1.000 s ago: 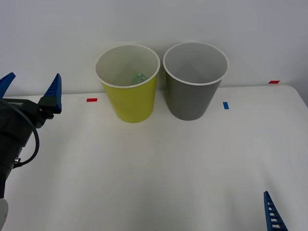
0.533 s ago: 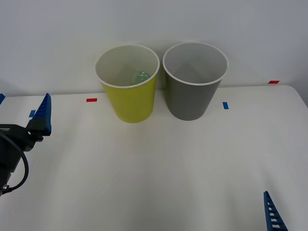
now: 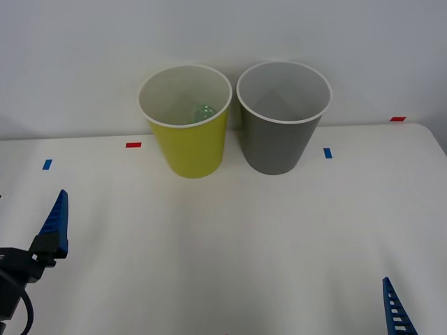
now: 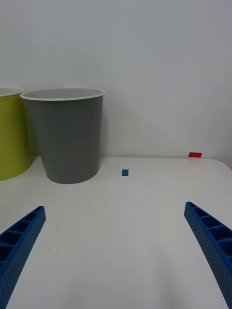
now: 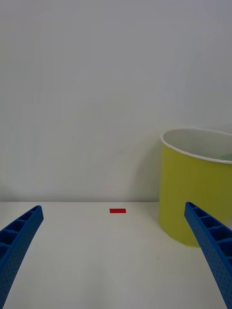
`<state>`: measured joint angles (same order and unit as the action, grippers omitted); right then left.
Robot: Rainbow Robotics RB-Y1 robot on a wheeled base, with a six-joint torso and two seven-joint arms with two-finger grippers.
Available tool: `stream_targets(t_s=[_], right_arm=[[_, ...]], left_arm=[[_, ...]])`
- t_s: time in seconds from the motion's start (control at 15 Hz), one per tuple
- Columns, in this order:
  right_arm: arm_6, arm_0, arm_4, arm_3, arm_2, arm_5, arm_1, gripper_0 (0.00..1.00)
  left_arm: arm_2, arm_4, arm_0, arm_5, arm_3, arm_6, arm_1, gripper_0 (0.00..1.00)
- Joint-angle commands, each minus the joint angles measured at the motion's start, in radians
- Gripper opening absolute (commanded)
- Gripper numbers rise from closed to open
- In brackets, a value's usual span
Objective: Put cans in the gray bin and PET bottles in the light green bin.
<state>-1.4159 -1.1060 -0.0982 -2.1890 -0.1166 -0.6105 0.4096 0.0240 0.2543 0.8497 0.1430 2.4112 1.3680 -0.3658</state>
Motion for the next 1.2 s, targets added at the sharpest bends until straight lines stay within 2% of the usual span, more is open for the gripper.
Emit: stream_targets(t_s=[0.07,0.27,0.4,0.53,0.93,1.2], right_arm=[[0.000,0.000,0.000,0.000,0.000,0.000,0.000,1.00],[0.000,0.000,0.000,0.000,0.000,0.000,0.000,1.00],[0.000,0.000,0.000,0.000,0.000,0.000,0.000,1.00],[0.000,0.000,0.000,0.000,0.000,0.000,0.000,1.00],[0.000,0.000,0.000,0.000,0.000,0.000,0.000,1.00],[0.000,0.000,0.000,0.000,0.000,0.000,0.000,1.00]], left_arm=[[-0.039,-0.023,0.035,0.165,-0.101,-0.001,-0.018,1.00],[-0.075,-0.049,0.104,0.265,-0.147,-0.007,-0.021,1.00],[-0.110,-0.064,0.153,0.388,-0.207,-0.007,-0.022,1.00],[-0.136,-0.073,0.172,0.466,-0.270,-0.009,-0.022,1.00],[-0.151,-0.109,0.299,0.549,-0.277,-0.007,-0.021,1.00],[-0.167,-0.115,0.347,0.555,-0.277,-0.001,-0.016,1.00]])
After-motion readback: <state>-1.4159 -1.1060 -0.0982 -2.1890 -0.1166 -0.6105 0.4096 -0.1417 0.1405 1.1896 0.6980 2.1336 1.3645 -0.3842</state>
